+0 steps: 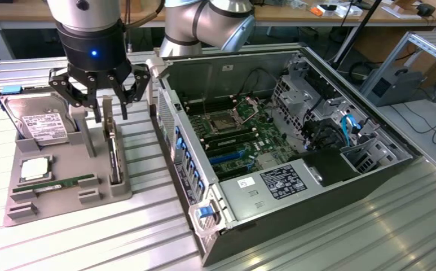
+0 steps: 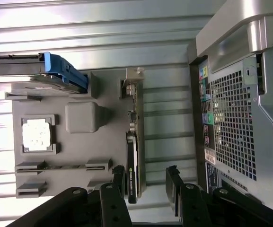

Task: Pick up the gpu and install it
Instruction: 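Pick up the gpu and move the gpu toward the slot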

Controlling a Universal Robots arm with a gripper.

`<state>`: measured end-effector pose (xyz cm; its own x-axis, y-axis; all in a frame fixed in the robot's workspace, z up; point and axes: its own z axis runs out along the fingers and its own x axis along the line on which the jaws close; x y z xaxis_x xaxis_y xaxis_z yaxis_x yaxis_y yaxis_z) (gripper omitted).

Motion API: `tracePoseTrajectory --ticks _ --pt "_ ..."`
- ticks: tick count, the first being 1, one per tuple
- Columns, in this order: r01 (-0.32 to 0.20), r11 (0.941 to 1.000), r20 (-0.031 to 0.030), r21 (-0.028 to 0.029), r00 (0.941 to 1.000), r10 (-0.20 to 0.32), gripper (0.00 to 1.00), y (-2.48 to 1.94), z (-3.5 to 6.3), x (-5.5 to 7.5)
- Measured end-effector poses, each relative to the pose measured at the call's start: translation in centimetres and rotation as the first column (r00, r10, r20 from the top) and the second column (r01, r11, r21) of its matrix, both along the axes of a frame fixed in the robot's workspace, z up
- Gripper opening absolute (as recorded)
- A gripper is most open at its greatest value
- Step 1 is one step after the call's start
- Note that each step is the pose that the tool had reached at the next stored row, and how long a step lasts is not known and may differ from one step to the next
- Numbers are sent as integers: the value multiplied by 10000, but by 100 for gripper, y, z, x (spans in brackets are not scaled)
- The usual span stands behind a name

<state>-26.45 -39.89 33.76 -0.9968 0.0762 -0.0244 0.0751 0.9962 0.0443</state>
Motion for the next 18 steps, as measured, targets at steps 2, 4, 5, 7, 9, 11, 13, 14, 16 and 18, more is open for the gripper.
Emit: tracePoseTrajectory --ticks 2,4,5,7,9,11,13,14,16,18 --pt "0 10000 0 0 10000 0 48 0 -14 0" --pt "0 10000 1 1 10000 0 48 0 -29 0" --pt "0 10000 1 0 10000 0 48 0 -37 0" --pt "0 10000 0 0 10000 0 48 0 -53 0" --pt "0 10000 0 0 10000 0 48 0 -68 0" --pt "0 10000 0 1 10000 0 48 0 -83 0" --pt "0 10000 1 1 10000 0 48 0 -102 0" --pt "0 10000 0 0 10000 0 48 0 -111 0" --pt "0 10000 0 0 10000 0 48 0 -120 0" --pt "0 10000 0 0 10000 0 48 0 -139 0"
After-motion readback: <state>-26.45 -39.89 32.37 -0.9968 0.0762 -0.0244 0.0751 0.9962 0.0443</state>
